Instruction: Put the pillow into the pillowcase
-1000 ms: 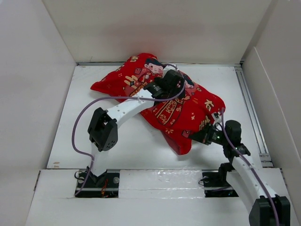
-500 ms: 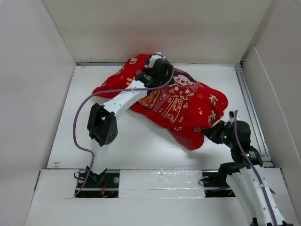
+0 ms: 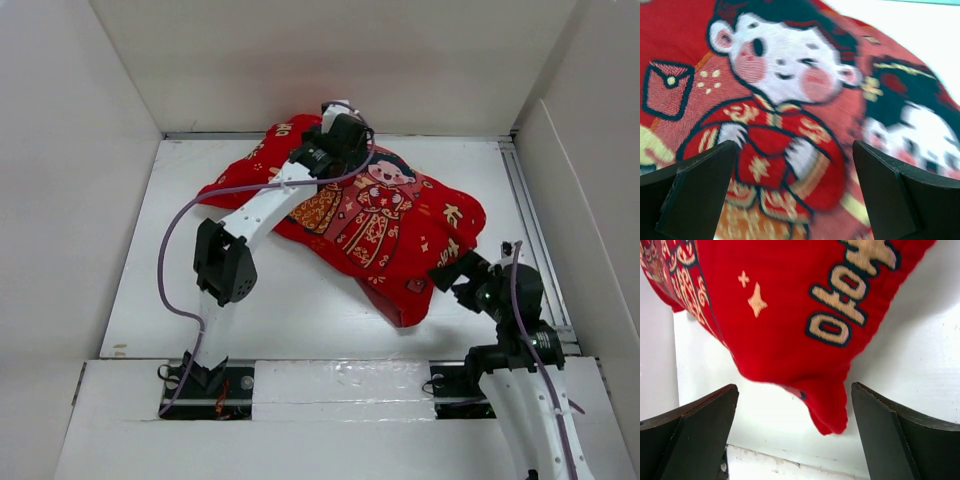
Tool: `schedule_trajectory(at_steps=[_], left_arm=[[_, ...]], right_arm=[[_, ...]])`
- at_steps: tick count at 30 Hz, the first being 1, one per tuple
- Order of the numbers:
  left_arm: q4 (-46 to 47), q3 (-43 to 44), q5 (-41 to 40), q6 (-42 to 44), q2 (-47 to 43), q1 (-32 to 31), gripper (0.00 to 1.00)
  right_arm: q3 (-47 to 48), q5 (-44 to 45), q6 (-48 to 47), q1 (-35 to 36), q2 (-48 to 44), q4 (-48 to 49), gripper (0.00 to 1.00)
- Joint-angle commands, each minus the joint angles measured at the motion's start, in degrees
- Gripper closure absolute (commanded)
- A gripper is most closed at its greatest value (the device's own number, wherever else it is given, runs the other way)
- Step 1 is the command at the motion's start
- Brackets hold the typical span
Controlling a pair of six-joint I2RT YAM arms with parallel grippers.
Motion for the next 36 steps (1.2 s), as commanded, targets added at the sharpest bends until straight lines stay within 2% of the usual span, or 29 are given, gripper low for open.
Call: schedule_trajectory(at_steps=[1,3,4,5,7,9,13,15,18,20,21,22,24,25,27,28,29,31,32,34,35,36], left_arm=[[-4.98,9.14,-3.23,7.26,-3.90,-6.05,0.01],[-7.63,14.42,-4.03,8.86,-2.40,-8.51,0.01],[-8.51,15.39,-3.25,8.86,-1.87,-10.27,0.01],[-9.04,15.40,-3.24,8.86,-1.87,-10.89,0.01],[-9.05,13.65,-3.24,8.86,-1.87,-11.43,0.01],[-7.39,9.71,-2.02,9.47,-3.27,-11.95,0.01],[-4.13,6.18,-1.49,13.42,-0.38,-11.95,0.01],[-4.13,6.69,-0.43,13.43,3.57,-11.95,0.01],[-3.51,7.22,1.84,13.43,6.13,-11.95,0.01],[0.34,3.30,5.89,13.43,6.13,-11.95,0.01],[2.01,1.70,7.29,13.43,5.43,-11.95,0.01],[4.38,0.47,8.79,13.43,5.43,-11.95,0.01],[4.40,0.71,10.21,13.43,6.21,-11.95,0.01],[3.44,2.72,10.82,13.43,8.22,-11.95,0.01],[2.82,4.48,11.44,12.90,10.43,-11.95,0.01],[2.03,5.28,12.22,12.90,11.39,-11.95,0.01],[2.03,5.29,13.19,12.38,12.01,-11.95,0.01],[2.55,5.29,13.72,12.38,12.02,-11.95,0.01],[3.16,5.29,14.59,12.38,12.02,-11.95,0.01],[3.17,6.60,14.60,11.76,12.02,-11.95,0.01],[3.17,8.00,15.65,11.76,12.02,-11.34,0.01],[2.47,11.93,17.66,11.06,12.02,-11.34,0.01]], right_arm=[[1.79,2.08,1.30,-0.52,5.62,3.57,0.00],[-1.62,-2.03,1.30,-2.53,12.99,14.09,0.00],[-2.34,-4.57,1.82,-4.02,20.69,17.79,0.00],[-3.21,-7.03,1.83,-5.51,23.38,26.61,0.00],[-6.19,-9.43,2.53,-8.33,25.68,35.01,0.00],[-6.91,-6.89,4.03,-9.47,27.00,41.96,0.00],[-2.70,-7.31,1.48,-12.54,33.15,42.70,0.00],[-2.70,-4.87,0.95,-13.87,35.09,42.70,0.00],[-4.09,-9.33,1.56,-20.80,37.28,46.55,0.00],[-6.37,-13.27,3.23,-25.63,39.65,54.79,0.00],[-6.39,-14.78,4.02,-26.18,45.84,58.74,0.00],[-6.39,-16.71,6.11,-26.18,50.77,63.48,0.00],[-2.72,-27.24,9.45,-24.09,62.72,78.75,0.00],[-2.70,-32.32,17.13,-21.03,74.44,98.92,0.00],[-2.70,-34.20,28.23,-18.39,84.70,125.00,0.00],[-2.09,-34.22,34.29,-17.32,93.36,136.54,0.00],[0.27,-35.17,42.09,-16.61,95.80,142.31,0.00],[5.45,-35.89,42.87,-12.84,95.31,142.37,0.01],[6.61,-35.36,41.48,-11.69,90.86,142.37,0.05],[10.90,-37.01,38.59,-9.15,84.69,129.68,0.35],[16.58,-37.03,36.30,-8.44,78.14,123.18,0.89],[23.17,-37.03,30.97,-6.95,74.68,109.46,1.00]])
